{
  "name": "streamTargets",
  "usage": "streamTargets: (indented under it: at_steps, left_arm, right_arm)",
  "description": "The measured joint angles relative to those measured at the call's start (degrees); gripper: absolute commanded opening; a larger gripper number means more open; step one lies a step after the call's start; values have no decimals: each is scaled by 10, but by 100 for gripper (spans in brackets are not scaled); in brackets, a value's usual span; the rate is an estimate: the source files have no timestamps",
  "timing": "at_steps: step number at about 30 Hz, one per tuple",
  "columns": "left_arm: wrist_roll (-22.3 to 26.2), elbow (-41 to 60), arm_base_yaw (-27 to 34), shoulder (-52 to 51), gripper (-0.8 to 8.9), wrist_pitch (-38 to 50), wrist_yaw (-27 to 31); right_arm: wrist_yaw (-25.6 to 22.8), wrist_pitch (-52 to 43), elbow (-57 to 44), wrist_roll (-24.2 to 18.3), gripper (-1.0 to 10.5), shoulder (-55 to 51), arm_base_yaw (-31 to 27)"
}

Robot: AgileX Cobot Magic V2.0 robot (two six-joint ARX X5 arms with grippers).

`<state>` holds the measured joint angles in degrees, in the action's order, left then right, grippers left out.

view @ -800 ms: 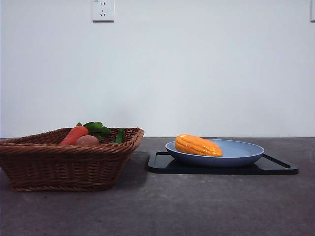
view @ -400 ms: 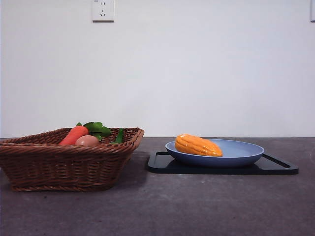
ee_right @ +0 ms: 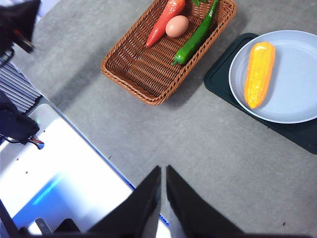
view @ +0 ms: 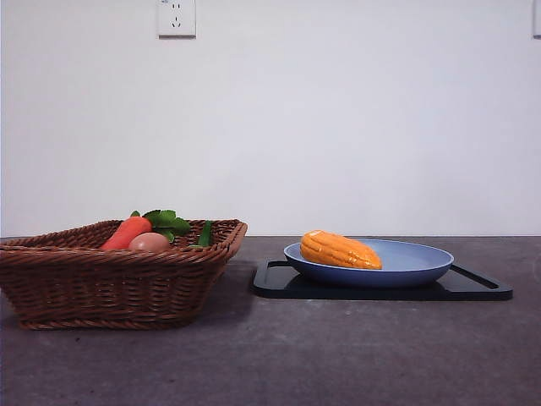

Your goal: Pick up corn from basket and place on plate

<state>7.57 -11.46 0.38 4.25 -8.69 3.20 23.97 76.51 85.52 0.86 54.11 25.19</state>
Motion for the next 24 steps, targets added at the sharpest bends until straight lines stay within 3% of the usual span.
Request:
streamTargets:
  at_steps: [13,24]
  left_arm:
    - [-2,79,2,-40,4,-31,0]
    - [-36,97,2,-40,4,-17,-1]
  right_arm:
    - [0,0,0,0,2,0,0]
    - [0,0,0,0,2,0,0]
